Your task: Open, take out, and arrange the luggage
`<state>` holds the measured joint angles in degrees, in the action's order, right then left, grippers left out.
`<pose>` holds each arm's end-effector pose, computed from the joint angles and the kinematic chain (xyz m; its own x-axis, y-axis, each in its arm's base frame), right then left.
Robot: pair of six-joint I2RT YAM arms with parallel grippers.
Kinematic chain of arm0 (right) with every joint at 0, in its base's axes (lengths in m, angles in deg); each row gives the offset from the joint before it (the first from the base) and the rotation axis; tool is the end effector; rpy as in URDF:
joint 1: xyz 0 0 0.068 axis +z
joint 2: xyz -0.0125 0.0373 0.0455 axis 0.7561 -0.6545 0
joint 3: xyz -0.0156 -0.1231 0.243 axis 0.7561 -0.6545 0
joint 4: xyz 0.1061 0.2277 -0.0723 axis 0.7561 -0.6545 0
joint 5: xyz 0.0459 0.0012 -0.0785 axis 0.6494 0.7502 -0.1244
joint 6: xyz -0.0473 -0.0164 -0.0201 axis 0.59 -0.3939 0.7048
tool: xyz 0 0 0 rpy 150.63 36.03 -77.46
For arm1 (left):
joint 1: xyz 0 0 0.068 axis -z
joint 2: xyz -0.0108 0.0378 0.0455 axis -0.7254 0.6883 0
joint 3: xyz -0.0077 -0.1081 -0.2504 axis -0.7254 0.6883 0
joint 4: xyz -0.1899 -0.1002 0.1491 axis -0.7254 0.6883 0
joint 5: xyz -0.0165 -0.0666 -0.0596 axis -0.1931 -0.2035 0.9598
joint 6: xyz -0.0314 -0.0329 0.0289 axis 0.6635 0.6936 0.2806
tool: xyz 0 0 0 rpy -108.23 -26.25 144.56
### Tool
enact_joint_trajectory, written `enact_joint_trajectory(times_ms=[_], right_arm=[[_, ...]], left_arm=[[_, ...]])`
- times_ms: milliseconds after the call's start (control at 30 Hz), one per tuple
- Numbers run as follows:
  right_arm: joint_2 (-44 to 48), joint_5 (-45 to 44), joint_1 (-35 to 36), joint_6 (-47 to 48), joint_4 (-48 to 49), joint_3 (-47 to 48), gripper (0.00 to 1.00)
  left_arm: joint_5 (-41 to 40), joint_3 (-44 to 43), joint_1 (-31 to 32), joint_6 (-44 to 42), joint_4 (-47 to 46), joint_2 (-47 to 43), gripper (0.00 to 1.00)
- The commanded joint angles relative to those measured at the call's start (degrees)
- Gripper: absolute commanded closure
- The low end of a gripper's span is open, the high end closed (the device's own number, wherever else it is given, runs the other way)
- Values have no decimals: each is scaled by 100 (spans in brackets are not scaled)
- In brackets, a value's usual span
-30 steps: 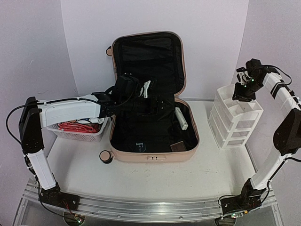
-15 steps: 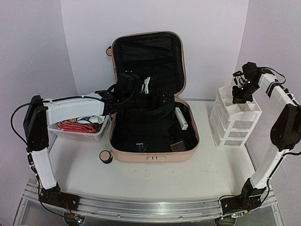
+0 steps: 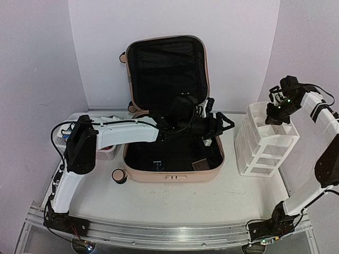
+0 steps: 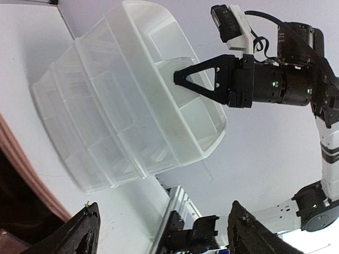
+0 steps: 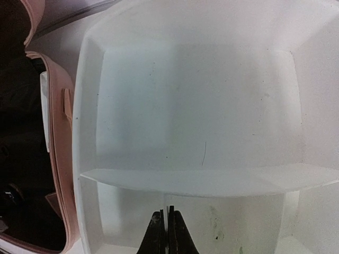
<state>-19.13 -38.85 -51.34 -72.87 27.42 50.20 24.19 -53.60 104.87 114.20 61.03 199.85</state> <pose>0.3317 -0.0093 0.3713 -0.6247 0.1415 -0.7680 0.0322 0.9873 0.1556 0.2710 -0.4676 0.2893 -0.8355 -0.0087 -0.5495 0.5352 0.2139 -0.8172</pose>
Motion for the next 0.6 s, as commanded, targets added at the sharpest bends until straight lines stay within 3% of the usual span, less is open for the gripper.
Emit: enact_joint_trajectory(times_ms=[0,567], right_arm=[[656,773,28,-409,-98,-344,100],[1527,1703,29,-519,-167,-927,100]], left_arm=[[280,-662,87,806,-1018,458,17],[421,-1830,270,2073,-1788,1669,20]])
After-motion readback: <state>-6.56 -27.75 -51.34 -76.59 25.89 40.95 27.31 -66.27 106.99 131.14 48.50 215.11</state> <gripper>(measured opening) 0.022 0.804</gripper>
